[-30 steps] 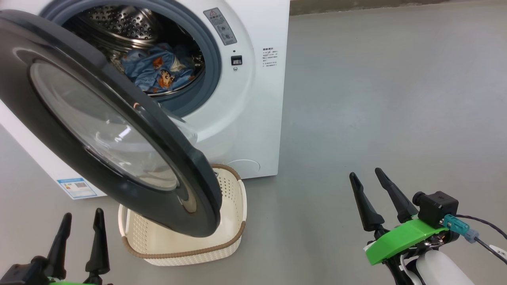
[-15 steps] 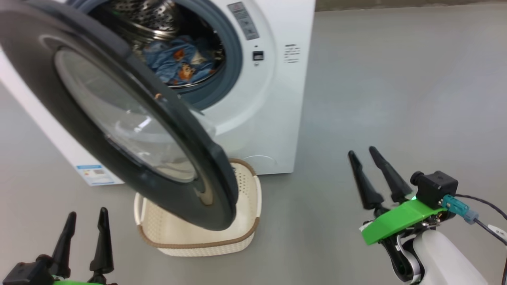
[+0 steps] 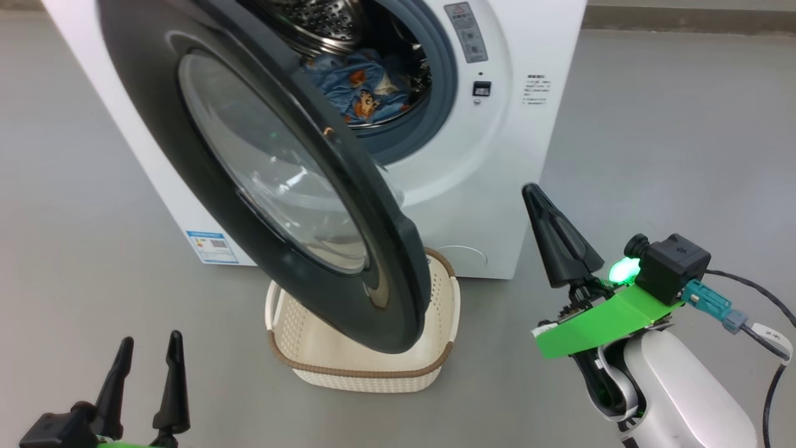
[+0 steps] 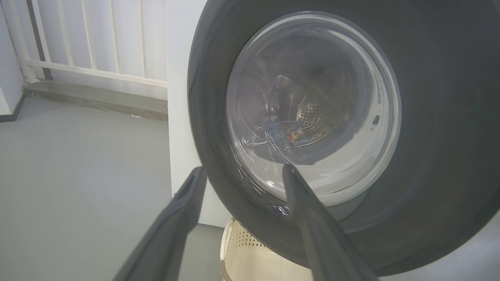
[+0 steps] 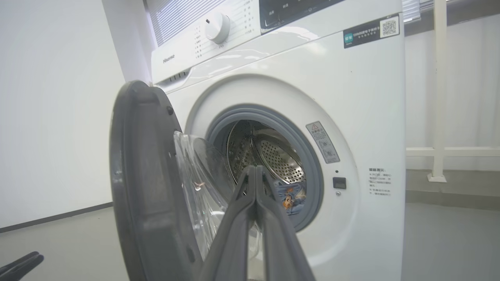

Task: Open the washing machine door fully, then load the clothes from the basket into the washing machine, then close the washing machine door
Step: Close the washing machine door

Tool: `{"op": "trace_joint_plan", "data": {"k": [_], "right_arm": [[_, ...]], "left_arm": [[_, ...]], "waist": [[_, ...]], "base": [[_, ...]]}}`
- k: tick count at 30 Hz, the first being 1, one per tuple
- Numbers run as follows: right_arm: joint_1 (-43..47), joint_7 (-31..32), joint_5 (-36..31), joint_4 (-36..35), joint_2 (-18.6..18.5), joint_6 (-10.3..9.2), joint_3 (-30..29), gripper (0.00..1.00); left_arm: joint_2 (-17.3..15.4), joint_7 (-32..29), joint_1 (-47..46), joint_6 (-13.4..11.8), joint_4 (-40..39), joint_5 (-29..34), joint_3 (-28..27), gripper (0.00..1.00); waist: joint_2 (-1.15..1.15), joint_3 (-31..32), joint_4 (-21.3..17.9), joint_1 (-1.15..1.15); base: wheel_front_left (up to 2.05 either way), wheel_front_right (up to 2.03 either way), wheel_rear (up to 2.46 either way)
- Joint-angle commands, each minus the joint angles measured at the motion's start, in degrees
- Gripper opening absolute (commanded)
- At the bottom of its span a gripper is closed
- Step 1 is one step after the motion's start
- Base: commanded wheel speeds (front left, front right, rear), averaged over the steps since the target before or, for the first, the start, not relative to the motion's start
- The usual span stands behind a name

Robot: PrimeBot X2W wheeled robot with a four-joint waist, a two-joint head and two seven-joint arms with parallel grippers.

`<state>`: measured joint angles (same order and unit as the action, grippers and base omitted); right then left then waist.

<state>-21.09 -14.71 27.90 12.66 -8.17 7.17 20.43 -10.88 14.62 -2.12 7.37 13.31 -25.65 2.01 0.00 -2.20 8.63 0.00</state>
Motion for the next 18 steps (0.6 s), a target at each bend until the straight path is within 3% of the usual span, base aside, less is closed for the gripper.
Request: {"op": "trace_joint_plan", "data": {"k": [1,11,18], "right_arm": [[-2.3,-0.3,0.2,-3.6,0.9,0.32,1.3,0.0],[-2.6,-0.3,1.2,-10.8,1.3,0.32,10.2,0.0],[-4.2,-0.3,3.0,-4.9,-0.6,0.32,18.7,0.0]], "left_arm": [[-0.7,0.4,-1.8,0.1,-0.8,-0.1,-1.6,1.0],[-0.4,0.4,-1.2,0.1,-0.2,0.1,-1.1,1.0],[0.0,0.4,-0.9,0.1,-0.5,0.2,-0.9,1.0]], "waist": [[0.0,0.5,1.5,0.0],[0.0,2.6,3.5,0.0],[0.0,2.8,5.7,0.0]], "base": [[0.0,0.0,0.0],[0.0,0.0,0.0],[0.0,0.0,0.0]]}}
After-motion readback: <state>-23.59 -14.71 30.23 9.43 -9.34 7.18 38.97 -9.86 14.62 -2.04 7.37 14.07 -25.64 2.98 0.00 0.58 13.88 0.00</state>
